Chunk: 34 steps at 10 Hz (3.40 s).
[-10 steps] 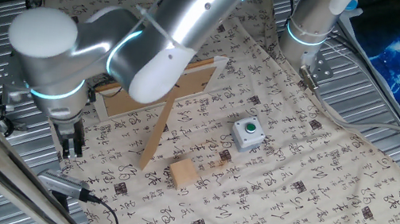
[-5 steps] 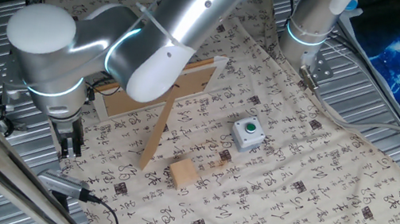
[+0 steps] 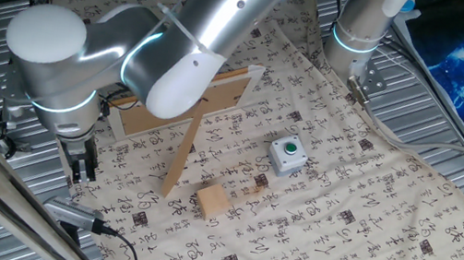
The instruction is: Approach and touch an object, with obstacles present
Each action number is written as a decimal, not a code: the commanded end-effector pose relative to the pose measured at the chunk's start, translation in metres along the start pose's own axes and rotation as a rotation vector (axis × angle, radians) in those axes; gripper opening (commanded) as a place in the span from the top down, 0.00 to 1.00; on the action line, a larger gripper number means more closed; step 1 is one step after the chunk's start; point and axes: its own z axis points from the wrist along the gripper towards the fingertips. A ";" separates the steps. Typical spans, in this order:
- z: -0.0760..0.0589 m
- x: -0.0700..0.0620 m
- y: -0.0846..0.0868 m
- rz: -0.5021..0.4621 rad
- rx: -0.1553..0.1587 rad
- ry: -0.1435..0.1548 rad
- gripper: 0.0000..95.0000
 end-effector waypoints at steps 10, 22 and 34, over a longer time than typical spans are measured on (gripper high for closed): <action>0.000 0.000 -0.001 -0.182 -0.007 0.009 1.00; -0.003 0.100 0.042 -0.115 -0.010 0.013 1.00; 0.016 0.253 0.086 -0.069 0.001 0.007 1.00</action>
